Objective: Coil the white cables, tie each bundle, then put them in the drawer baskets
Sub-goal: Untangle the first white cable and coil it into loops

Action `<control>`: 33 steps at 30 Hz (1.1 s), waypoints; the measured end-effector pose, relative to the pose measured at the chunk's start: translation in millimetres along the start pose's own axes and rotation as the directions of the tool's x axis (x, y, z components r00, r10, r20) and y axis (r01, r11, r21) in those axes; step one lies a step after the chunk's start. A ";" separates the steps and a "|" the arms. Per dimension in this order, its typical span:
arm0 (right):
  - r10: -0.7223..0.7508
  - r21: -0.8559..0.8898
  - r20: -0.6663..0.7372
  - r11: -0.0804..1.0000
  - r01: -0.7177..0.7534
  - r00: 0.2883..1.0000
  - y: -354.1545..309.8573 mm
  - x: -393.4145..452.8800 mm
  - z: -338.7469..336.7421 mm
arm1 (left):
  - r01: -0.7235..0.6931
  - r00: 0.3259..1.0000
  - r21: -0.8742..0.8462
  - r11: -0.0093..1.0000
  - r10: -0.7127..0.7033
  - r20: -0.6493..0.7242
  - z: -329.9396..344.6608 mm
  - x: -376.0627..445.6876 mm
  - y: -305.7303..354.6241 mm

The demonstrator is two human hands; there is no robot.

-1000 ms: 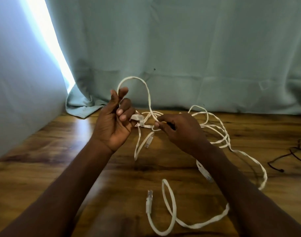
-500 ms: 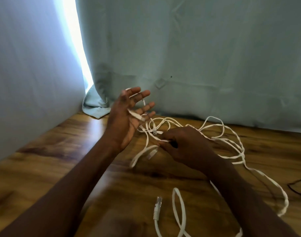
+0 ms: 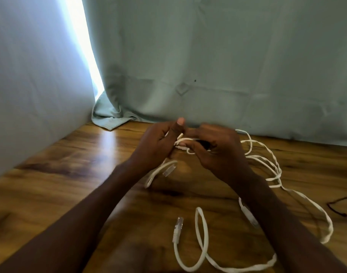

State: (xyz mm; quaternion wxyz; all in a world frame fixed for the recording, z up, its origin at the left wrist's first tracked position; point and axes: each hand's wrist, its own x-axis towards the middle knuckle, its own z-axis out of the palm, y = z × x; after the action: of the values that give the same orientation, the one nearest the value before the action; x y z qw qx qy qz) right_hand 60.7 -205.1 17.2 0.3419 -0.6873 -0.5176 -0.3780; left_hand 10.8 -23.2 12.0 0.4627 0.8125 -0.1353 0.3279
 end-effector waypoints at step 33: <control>0.643 0.167 -0.140 0.765 -0.622 0.753 33.4 -3.2 -17.5 | 0.603 0.792 -0.798 -0.007 0.132 0.597 -2.4 -0.4 34.9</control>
State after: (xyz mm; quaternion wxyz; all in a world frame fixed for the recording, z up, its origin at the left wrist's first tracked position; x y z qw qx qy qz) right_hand 89.6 -229.3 20.2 0.5342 -0.7629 -0.2395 -0.2743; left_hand -8.8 -39.9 35.7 0.8820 0.3245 -0.2904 -0.1800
